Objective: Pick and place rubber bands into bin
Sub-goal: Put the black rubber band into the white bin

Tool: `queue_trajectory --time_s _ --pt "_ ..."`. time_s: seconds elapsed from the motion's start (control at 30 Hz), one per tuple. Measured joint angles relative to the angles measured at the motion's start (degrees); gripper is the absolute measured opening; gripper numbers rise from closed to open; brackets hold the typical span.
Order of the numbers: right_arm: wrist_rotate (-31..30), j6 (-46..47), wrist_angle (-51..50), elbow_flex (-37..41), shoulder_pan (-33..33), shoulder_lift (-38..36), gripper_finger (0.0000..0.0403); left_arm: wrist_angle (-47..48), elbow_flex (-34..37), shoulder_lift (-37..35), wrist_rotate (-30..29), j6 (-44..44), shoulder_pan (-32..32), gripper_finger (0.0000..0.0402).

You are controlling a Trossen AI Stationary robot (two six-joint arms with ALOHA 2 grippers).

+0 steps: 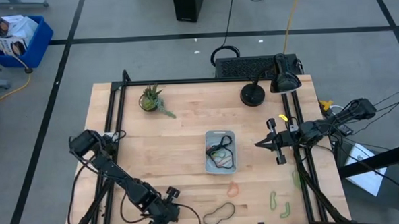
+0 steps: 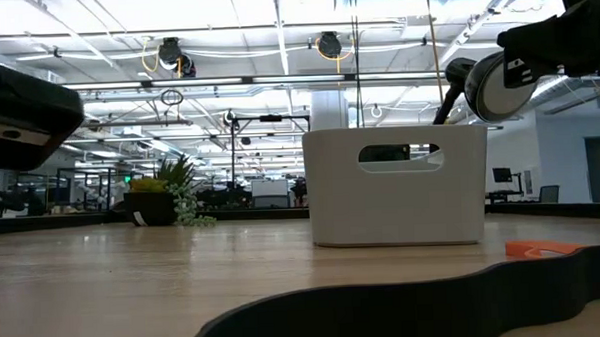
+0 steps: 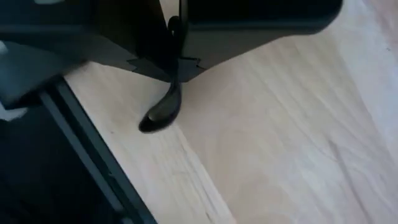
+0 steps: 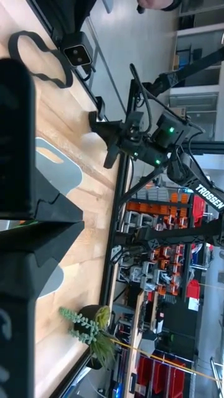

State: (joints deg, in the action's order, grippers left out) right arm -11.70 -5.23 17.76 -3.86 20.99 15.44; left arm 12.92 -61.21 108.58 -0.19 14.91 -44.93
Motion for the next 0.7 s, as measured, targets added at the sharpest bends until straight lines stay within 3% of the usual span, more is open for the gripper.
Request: queue_trajectory --time_s 0.13,0.37,0.53,0.7 --pt "0.0 0.0 0.0 0.0 0.0 0.0 0.0000 2.4 0.2 -3.5 -1.6 -2.7 1.3 0.0012" --pt "0.0 0.0 0.7 0.0 0.0 0.1 0.0000 6.4 0.2 -17.1 -15.7 -10.7 8.2 0.0009" --pt "0.0 0.0 0.4 0.0 0.0 0.1 0.0000 -0.1 0.1 -23.7 -21.7 -16.8 16.7 0.0007" --pt "0.0 -0.1 0.4 0.0 0.0 0.1 0.0000 -14.4 0.0 -23.9 -18.0 -22.8 25.4 0.0007"
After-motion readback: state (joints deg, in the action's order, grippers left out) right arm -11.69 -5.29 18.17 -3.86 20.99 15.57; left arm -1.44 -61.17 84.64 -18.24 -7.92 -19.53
